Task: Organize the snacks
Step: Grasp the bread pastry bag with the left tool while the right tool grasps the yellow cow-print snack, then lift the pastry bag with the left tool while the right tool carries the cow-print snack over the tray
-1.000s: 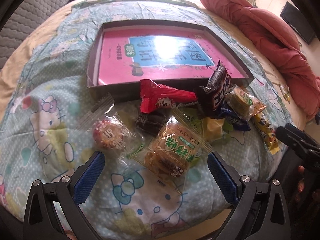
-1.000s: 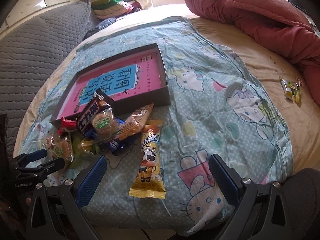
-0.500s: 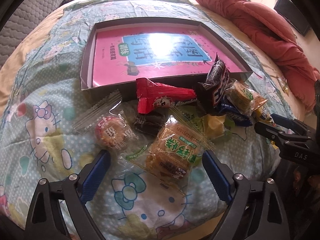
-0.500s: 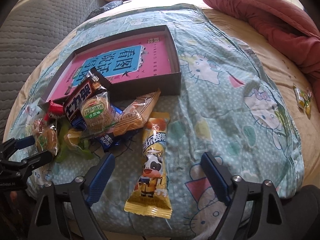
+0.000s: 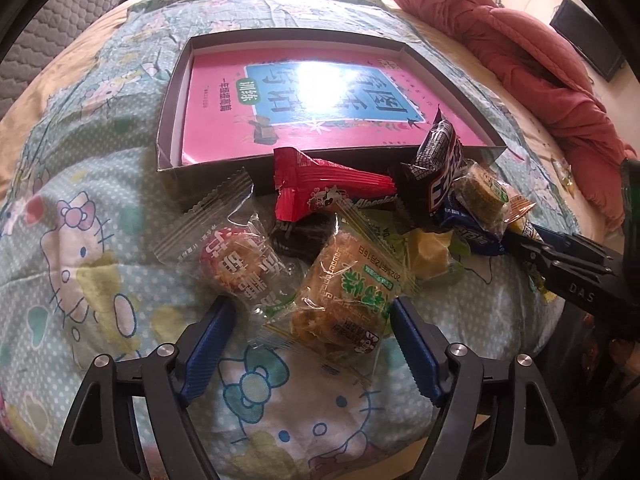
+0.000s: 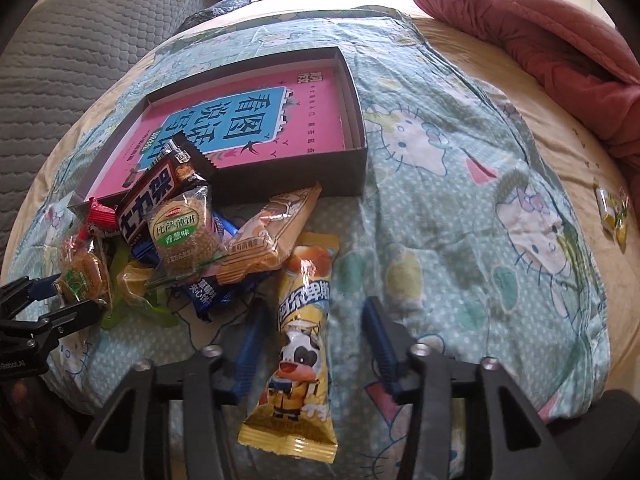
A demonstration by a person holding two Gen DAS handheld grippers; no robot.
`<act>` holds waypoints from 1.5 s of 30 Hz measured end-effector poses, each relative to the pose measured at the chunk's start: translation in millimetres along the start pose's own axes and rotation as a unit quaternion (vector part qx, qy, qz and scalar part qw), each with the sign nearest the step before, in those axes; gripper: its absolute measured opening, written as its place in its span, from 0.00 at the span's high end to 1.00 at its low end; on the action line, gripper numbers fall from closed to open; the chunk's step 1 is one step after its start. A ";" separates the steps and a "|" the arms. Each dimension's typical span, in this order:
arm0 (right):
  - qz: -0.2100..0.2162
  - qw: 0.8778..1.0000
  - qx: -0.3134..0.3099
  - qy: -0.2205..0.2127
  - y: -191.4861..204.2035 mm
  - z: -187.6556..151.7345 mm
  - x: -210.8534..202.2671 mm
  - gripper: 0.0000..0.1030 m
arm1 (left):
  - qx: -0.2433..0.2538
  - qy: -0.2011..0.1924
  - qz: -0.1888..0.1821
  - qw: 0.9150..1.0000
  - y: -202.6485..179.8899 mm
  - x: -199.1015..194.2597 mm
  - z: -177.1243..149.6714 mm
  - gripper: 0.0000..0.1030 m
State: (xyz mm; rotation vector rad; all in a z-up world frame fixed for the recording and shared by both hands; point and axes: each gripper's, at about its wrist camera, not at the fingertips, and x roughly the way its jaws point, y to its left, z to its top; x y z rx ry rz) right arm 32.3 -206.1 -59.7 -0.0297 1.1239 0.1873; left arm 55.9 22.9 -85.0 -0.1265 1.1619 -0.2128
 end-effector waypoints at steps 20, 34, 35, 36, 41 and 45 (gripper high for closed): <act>0.052 0.993 0.101 -0.024 -49.5 6.2 -14.5 0.79 | -0.041 -0.001 -0.046 0.998 17.4 -17.7 -6.7 0.62; 0.070 0.990 0.112 -0.059 -54.6 7.4 -30.7 0.79 | -0.081 -0.059 -0.065 0.993 35.9 -54.9 -4.8 0.63; 0.071 0.989 0.110 -0.065 -54.2 7.5 -32.8 0.79 | -0.082 -0.064 -0.066 0.992 36.8 -57.2 -3.2 0.63; 0.074 0.989 0.108 -0.070 -53.6 7.9 -34.9 0.79 | -0.083 -0.069 -0.066 0.992 38.6 -59.7 -2.3 0.63; 0.088 0.987 0.091 -0.097 -47.3 12.0 -45.3 0.79 | -0.088 -0.088 -0.061 0.990 42.9 -69.4 1.7 0.63; 0.091 0.987 0.075 -0.114 -40.7 15.4 -52.0 0.79 | -0.088 -0.104 -0.061 0.989 43.8 -72.8 6.2 0.63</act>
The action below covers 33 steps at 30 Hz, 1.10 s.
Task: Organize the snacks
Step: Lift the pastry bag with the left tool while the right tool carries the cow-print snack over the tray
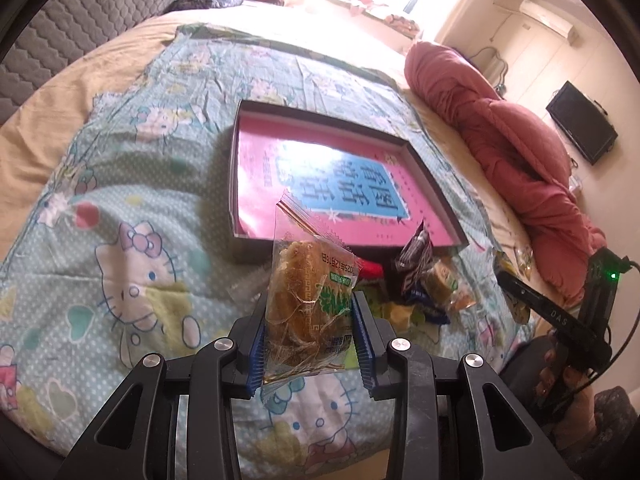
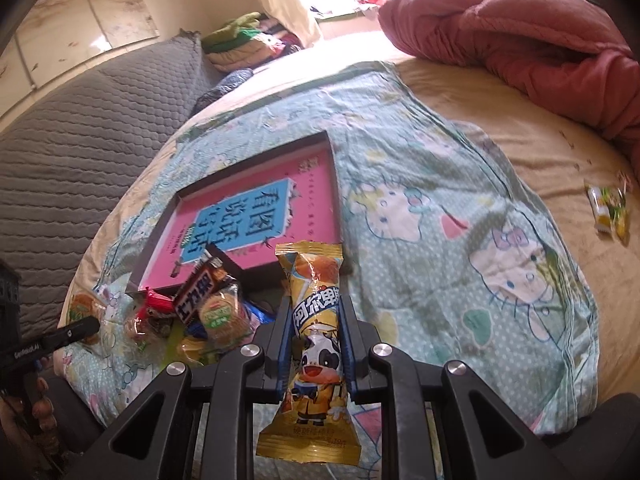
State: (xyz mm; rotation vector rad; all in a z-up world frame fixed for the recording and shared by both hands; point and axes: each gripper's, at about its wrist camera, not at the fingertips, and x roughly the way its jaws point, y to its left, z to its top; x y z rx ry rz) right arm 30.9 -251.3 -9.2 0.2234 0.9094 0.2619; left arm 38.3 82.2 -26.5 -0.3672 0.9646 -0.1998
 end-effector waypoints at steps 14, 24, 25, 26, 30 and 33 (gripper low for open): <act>0.027 0.999 -0.027 -0.013 20.9 15.5 14.0 0.79 | 0.020 -0.022 0.006 1.000 -5.3 13.2 19.5 0.81; 0.033 0.999 -0.034 -0.014 24.2 19.1 19.6 0.79 | -0.004 0.013 -0.035 0.999 5.1 17.5 6.4 0.50; 0.033 0.999 -0.032 -0.013 23.3 18.9 19.8 0.79 | 0.008 0.012 -0.042 0.999 0.2 15.0 3.8 0.49; 0.033 0.999 -0.030 -0.013 22.5 19.0 19.7 0.79 | 0.032 0.010 -0.047 0.998 -9.7 12.9 0.4 0.46; 0.034 0.999 -0.024 -0.014 20.1 19.9 19.3 0.79 | 0.136 0.014 -0.005 0.991 -50.7 18.6 -12.6 0.44; 0.036 0.999 -0.023 -0.014 19.9 20.9 19.7 0.79 | 0.190 0.031 0.043 0.980 -70.0 35.5 -23.9 0.44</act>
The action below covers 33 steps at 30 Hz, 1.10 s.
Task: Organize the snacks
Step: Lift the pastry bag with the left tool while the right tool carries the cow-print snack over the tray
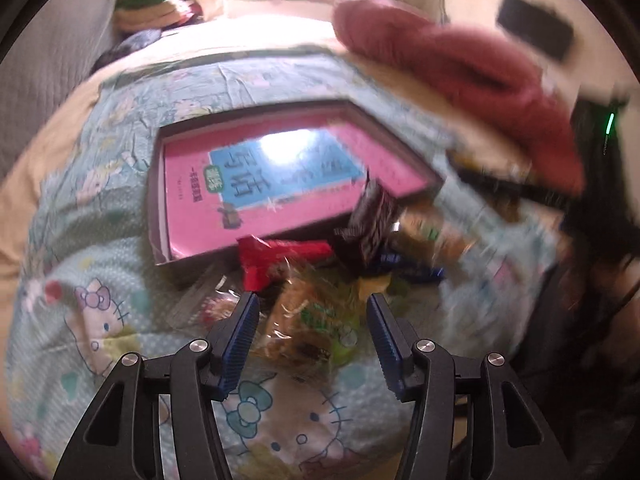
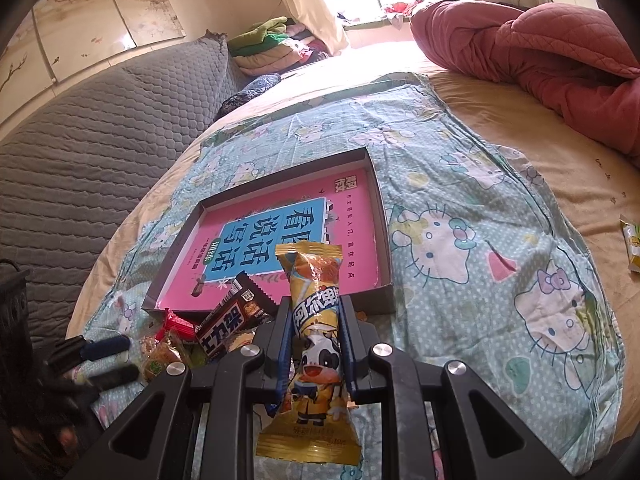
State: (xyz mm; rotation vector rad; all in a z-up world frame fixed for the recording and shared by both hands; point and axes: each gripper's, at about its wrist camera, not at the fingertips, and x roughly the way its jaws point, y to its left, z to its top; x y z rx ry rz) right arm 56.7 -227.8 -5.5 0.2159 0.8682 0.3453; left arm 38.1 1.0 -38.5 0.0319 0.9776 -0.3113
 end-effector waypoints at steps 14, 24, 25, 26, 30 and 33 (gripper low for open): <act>0.013 1.000 -0.021 -0.016 5.3 19.6 13.9 0.79 | 0.019 0.036 0.039 0.998 -2.3 27.4 -2.2 0.61; 0.020 0.999 -0.021 -0.026 4.9 28.6 15.9 0.79 | -0.012 0.025 0.009 1.000 11.6 19.0 2.0 0.77; 0.022 0.999 -0.020 -0.026 4.5 28.9 16.3 0.79 | -0.007 0.028 0.011 1.000 10.0 18.7 1.6 0.77; 0.022 0.999 -0.019 -0.025 4.1 29.1 16.6 0.79 | -0.004 0.025 0.014 1.000 8.5 17.0 0.8 0.77; 0.024 0.999 -0.015 -0.022 2.1 28.9 17.8 0.79 | 0.005 0.034 0.019 0.999 4.2 16.5 -0.6 0.71; 0.025 0.999 -0.014 -0.021 1.7 28.8 18.2 0.79 | 0.003 0.052 0.008 0.999 -0.8 22.3 -3.5 0.55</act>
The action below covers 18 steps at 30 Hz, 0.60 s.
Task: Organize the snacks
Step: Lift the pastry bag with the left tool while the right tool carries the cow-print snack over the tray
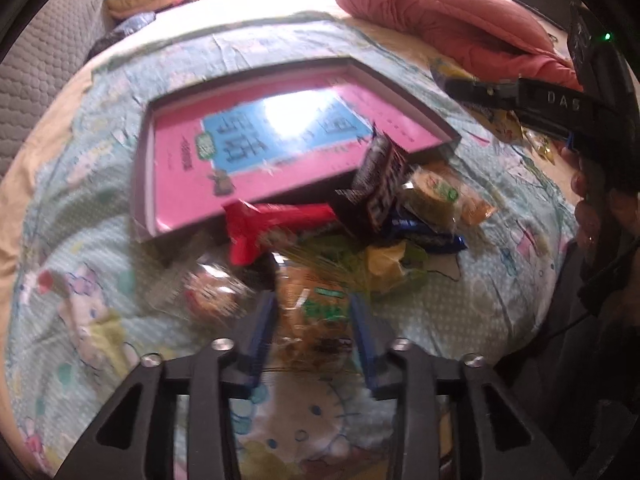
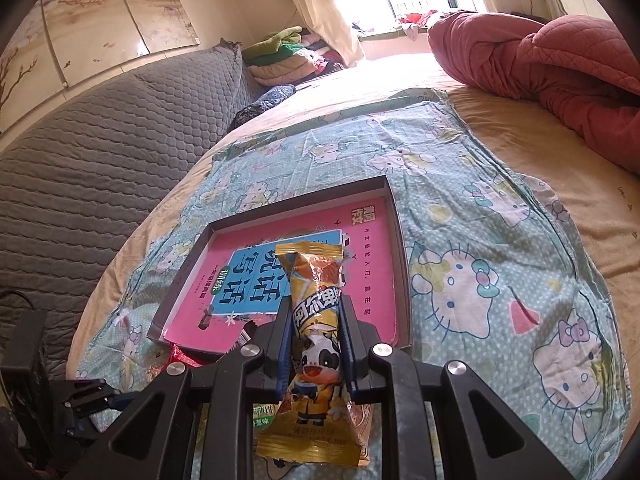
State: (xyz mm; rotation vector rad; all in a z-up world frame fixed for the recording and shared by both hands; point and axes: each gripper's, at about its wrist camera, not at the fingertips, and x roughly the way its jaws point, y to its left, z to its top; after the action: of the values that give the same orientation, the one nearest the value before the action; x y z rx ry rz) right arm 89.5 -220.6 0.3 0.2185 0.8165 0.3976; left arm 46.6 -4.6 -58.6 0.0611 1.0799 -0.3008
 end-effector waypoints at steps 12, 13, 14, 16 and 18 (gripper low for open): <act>0.005 1.000 0.002 -0.005 1.7 2.4 -0.3 0.79 | 0.025 0.023 0.049 0.998 -15.3 18.8 -5.4 0.56; 0.005 1.000 0.002 -0.007 1.4 4.0 -0.2 0.79 | 0.016 0.019 0.040 0.999 -11.6 16.6 -4.8 0.56; 0.006 1.000 0.002 -0.009 1.3 5.6 -0.2 0.79 | 0.006 0.014 0.030 0.999 -7.7 14.0 -4.0 0.57; 0.009 1.000 0.002 -0.013 1.3 8.5 -0.7 0.79 | -0.015 0.003 0.003 1.000 -0.2 6.2 -0.7 0.57; 0.013 1.000 -0.001 -0.018 2.5 11.1 -1.7 0.79 | -0.026 -0.010 -0.008 1.000 1.9 -0.9 3.0 0.57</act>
State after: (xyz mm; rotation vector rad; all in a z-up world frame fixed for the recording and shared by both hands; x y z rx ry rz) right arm 96.0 -219.5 9.7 0.2330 0.7790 0.4181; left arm 49.3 -3.2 -56.6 0.0036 1.0679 -0.2872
